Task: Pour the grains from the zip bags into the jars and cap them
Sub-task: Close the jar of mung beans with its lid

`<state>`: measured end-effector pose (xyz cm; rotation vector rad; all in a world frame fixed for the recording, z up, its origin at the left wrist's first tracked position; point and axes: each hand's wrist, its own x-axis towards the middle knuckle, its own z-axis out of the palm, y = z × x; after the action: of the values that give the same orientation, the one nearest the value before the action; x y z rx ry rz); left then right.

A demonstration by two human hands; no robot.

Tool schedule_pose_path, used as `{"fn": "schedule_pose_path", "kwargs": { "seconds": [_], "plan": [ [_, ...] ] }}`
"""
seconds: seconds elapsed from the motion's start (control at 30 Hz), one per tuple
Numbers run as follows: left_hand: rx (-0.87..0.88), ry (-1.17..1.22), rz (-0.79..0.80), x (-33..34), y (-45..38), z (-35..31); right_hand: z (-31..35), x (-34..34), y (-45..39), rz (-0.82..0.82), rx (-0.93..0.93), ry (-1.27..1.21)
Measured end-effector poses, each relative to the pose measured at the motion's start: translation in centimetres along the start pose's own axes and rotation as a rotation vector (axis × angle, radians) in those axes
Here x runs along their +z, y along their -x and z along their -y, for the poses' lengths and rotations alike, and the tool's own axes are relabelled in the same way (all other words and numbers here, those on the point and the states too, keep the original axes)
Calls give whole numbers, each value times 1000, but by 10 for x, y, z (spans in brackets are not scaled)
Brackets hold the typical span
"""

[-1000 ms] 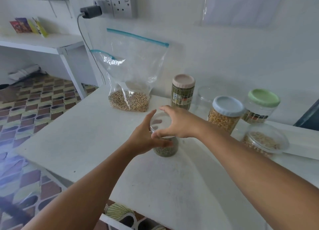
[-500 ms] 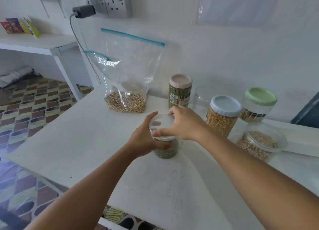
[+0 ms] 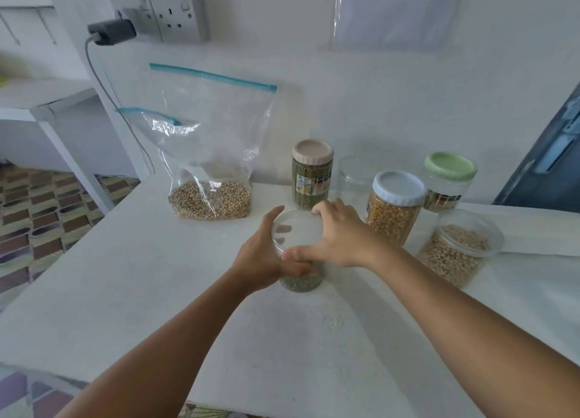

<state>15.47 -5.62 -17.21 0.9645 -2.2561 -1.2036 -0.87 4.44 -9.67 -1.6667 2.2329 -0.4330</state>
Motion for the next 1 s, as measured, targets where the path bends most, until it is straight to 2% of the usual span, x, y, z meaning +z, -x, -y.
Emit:
{"fn": "schedule_pose_path", "kwargs": {
  "seconds": [0.1,0.13,0.3,0.5,0.57,0.7,0.77,0.9,1.0],
  "plan": [
    [9,-14,18,-2,-4,-1,-4,-15,-4,195,-38,-103],
    [18,-19,16,-2,-5,-1,-4,-14,-5,214,-54,-98],
    [26,-26,15,-2,-5,0,-3,10,-7,-26,-14,-54],
    [18,-32,38,-3,-9,-1,-10,-13,-12,148,-13,-123],
    [14,-25,35,-1,-9,-2,-11,-7,-12,65,-7,-136],
    [1,-2,19,1,-7,-1,-5,12,-7,-128,13,-12],
    [8,-26,33,0,-9,-2,-7,7,-8,-90,2,-8],
    [11,-50,45,-1,-12,-1,-8,-7,-11,108,-51,-72],
    [15,-50,13,2,-10,-1,-6,7,-8,-19,-51,-126]
  ]
}}
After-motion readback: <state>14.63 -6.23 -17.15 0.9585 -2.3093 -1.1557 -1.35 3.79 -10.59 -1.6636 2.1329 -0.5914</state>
